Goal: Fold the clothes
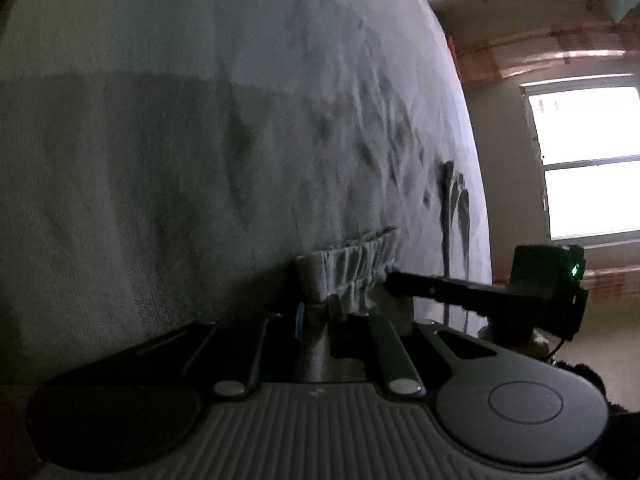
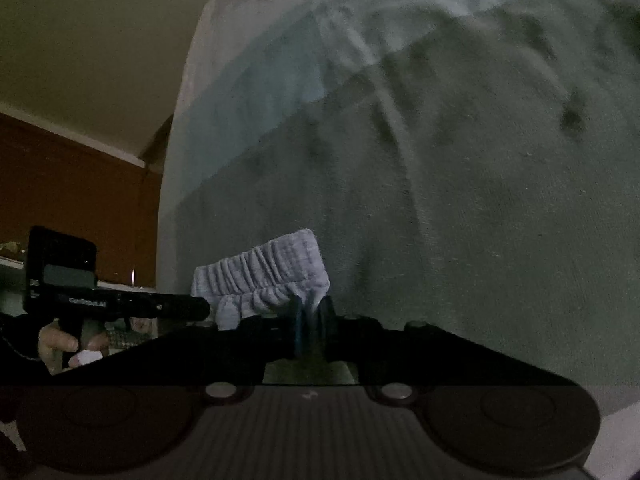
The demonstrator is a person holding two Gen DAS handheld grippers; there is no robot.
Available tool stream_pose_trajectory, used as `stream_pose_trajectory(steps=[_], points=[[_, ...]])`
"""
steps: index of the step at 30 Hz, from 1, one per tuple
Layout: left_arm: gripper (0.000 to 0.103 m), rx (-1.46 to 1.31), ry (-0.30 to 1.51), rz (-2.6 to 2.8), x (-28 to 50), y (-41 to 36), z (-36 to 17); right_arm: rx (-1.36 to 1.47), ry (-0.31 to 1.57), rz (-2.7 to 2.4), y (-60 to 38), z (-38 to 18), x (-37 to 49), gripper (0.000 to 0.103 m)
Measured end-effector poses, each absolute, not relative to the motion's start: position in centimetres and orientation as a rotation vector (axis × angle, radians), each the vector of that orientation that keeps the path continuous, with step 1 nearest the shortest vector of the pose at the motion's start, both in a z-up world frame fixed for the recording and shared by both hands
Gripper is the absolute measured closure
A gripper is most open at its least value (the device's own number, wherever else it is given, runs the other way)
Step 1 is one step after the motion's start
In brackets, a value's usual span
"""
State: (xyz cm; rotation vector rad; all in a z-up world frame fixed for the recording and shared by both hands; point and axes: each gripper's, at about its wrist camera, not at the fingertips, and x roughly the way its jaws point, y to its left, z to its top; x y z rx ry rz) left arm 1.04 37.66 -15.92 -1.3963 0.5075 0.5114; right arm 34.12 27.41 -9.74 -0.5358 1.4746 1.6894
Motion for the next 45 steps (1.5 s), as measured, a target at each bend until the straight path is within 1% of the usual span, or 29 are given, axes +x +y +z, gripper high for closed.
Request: stream_pose_trajectory(steps=[7,15,18,20,23,25,28,30,34,36,40,45], points=[[0.095,-1.344,0.498,0.595,-1.9,38.4,-13.3,-0.53,1.42,1.766,29.4,-8.0,31.3,0.097],[0.095,-1.325,0.466,0.686,-4.2,40.8,-13.6,-0.559,1.325,1.81,33.9,-8.2,27.8,0.097],[0.094,-1.309,0.497,0.683,-4.0,41.5,-14.0,-0.583,1.321,1.781,34.5,-8.9,27.4,0.097],[0.092,-1.293,0.531,0.679,-3.7,41.8,-14.2,-0.601,1.32,1.759,34.9,-9.4,27.1,0.091],[0.088,-1.233,0.587,0.679,-3.5,42.4,-13.4,-0.533,1.31,1.725,33.8,-8.5,27.4,0.082],[0.087,-1.187,0.593,0.707,-4.0,43.1,-12.2,-0.485,1.278,1.696,33.1,-7.4,27.0,0.078],[0.087,-1.116,0.601,0.748,-4.7,44.0,-10.5,-0.448,1.231,1.624,29.8,-5.6,28.2,0.073],[0.085,-1.075,0.606,0.741,-4.8,44.5,-9.5,-0.443,1.208,1.57,26.9,-4.7,29.3,0.069],[0.082,-0.987,0.693,0.581,-1.1,43.9,-8.6,-0.495,1.192,1.426,19.7,-2.9,32.4,0.068],[0.082,-0.915,0.762,0.5,1.5,42.6,-8.6,-0.521,1.209,1.334,15.9,-2.6,33.2,0.068],[0.082,-0.689,0.902,0.381,6.8,38.7,-8.7,-0.511,1.254,1.149,7.6,-2.8,34.4,0.068],[0.074,-0.509,0.996,0.245,10.8,33.8,-8.2,-0.455,1.288,0.933,-1.8,-2.6,32.5,0.068]])
